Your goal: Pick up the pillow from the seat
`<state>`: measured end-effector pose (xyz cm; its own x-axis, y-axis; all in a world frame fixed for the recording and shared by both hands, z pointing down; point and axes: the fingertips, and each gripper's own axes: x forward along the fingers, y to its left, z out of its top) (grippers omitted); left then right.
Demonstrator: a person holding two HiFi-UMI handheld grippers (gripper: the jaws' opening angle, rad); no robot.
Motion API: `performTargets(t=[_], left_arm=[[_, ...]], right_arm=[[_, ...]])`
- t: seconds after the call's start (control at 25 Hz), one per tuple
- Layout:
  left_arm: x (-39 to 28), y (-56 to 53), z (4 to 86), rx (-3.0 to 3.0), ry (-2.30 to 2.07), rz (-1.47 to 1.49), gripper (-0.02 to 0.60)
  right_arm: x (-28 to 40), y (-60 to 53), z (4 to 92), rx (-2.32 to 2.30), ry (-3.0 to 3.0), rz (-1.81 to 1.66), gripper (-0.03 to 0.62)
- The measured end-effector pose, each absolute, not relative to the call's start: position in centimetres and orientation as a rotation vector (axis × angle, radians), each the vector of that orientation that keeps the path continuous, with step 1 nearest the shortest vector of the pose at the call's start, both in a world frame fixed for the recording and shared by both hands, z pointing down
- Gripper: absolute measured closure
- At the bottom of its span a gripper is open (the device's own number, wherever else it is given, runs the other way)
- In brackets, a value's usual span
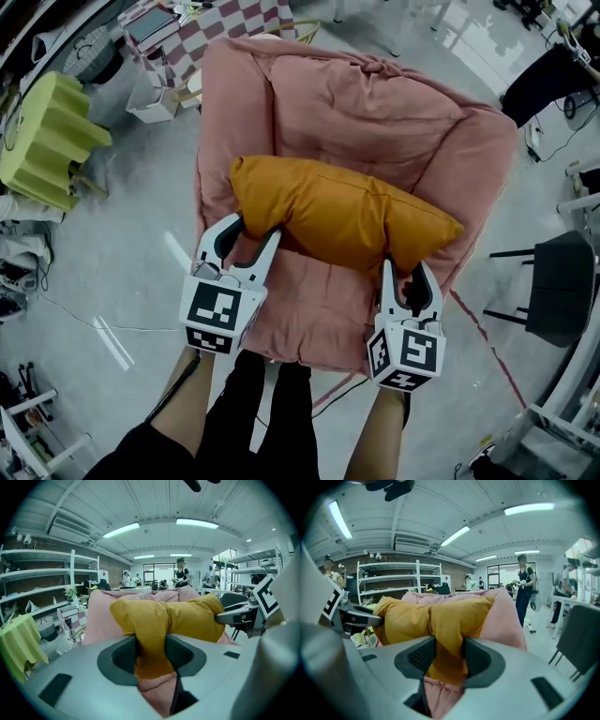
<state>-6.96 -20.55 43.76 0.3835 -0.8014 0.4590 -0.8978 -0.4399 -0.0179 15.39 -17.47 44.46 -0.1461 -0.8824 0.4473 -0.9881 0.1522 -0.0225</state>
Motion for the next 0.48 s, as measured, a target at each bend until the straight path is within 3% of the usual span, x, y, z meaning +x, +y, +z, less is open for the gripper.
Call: performTargets(t=[0.48], left_arm=[[-7.4, -19.3, 37.1, 2.443, -1.55, 0.548, 0.402]], right_arm=[[15.0, -16.4, 37.7, 1.839, -2.134, 0.377, 0.393]])
